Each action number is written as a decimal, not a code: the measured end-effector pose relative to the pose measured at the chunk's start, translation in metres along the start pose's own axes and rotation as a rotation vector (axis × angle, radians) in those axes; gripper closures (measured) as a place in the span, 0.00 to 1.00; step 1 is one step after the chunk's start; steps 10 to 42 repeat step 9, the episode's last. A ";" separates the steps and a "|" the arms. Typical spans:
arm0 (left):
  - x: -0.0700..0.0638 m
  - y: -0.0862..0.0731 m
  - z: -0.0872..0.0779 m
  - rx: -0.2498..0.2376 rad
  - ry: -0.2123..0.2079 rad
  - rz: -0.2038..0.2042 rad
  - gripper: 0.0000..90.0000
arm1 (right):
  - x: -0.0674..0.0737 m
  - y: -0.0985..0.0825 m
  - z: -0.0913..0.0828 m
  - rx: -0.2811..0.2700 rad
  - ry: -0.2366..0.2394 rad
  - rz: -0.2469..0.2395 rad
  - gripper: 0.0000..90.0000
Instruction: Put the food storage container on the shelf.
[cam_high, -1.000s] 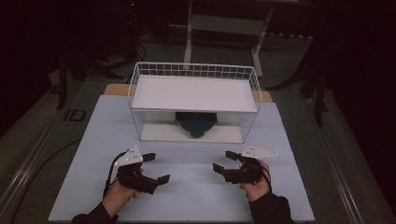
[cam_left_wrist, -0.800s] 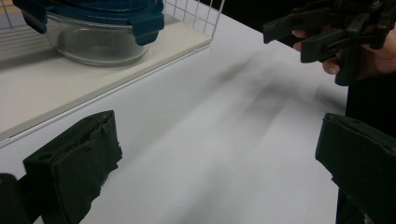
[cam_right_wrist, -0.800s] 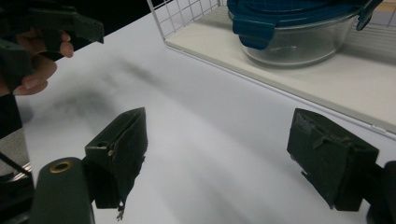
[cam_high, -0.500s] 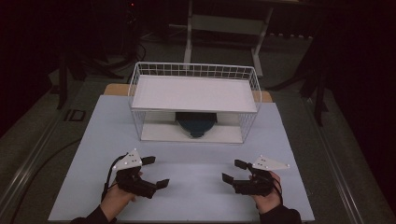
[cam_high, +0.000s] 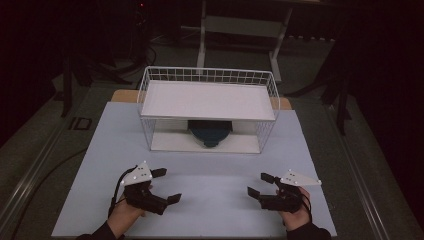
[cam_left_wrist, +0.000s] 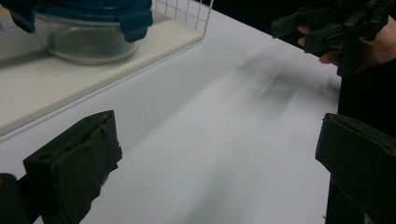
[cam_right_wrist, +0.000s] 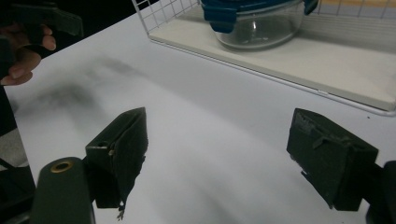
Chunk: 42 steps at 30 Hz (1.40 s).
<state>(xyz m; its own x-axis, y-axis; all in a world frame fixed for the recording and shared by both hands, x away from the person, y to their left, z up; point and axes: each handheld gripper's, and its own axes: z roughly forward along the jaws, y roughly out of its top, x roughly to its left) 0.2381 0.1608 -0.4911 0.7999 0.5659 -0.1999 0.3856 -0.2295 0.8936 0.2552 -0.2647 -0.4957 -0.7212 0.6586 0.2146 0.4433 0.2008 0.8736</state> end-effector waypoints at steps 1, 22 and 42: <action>0.000 0.000 0.000 -0.002 0.002 0.001 0.00 | -0.001 -0.001 0.001 0.000 -0.002 0.002 0.22; 0.001 0.000 0.001 -0.011 0.004 0.004 0.00 | -0.003 -0.003 0.004 0.019 -0.008 0.010 0.23; 0.001 0.000 0.001 -0.011 0.004 0.004 0.00 | -0.003 -0.003 0.004 0.019 -0.008 0.010 0.23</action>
